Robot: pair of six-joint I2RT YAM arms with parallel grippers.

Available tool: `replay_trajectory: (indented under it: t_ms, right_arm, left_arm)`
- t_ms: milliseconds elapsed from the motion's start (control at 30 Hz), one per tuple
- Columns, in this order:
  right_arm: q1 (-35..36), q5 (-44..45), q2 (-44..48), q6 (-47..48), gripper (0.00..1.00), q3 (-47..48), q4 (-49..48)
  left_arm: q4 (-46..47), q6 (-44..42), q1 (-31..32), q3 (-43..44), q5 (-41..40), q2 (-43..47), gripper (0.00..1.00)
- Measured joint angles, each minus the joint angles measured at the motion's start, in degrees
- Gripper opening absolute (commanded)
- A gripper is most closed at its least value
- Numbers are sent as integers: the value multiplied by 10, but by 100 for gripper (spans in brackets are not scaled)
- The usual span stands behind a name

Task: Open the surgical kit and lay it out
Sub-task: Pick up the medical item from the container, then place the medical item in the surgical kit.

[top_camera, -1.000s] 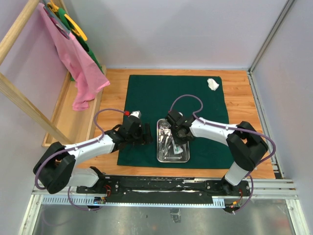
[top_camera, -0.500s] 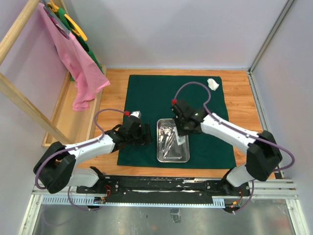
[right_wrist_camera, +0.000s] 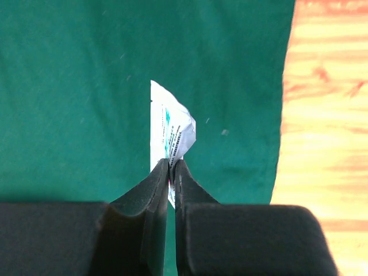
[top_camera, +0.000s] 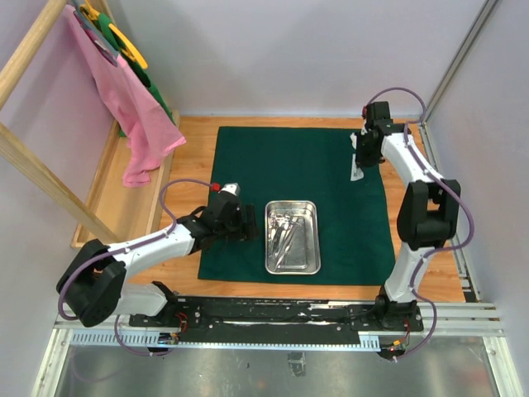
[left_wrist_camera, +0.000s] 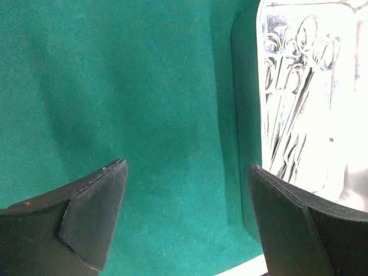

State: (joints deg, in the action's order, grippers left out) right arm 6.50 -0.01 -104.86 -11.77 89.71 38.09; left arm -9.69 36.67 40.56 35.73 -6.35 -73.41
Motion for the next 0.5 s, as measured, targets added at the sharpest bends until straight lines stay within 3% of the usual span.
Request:
replay_trajectory:
  t_ms: [400, 433, 500]
  right_arm:
    - [-71, -24, -215, 68, 1, 158, 14]
    - [-71, -24, -224, 72, 3, 164, 15]
    - [-71, -23, -239, 82, 24, 170, 17]
  left_arm:
    - [-7, -5, 0, 8, 0, -15, 90]
    - [-7, -5, 0, 8, 0, -20, 90]
    - [-7, -5, 0, 8, 0, -28, 90]
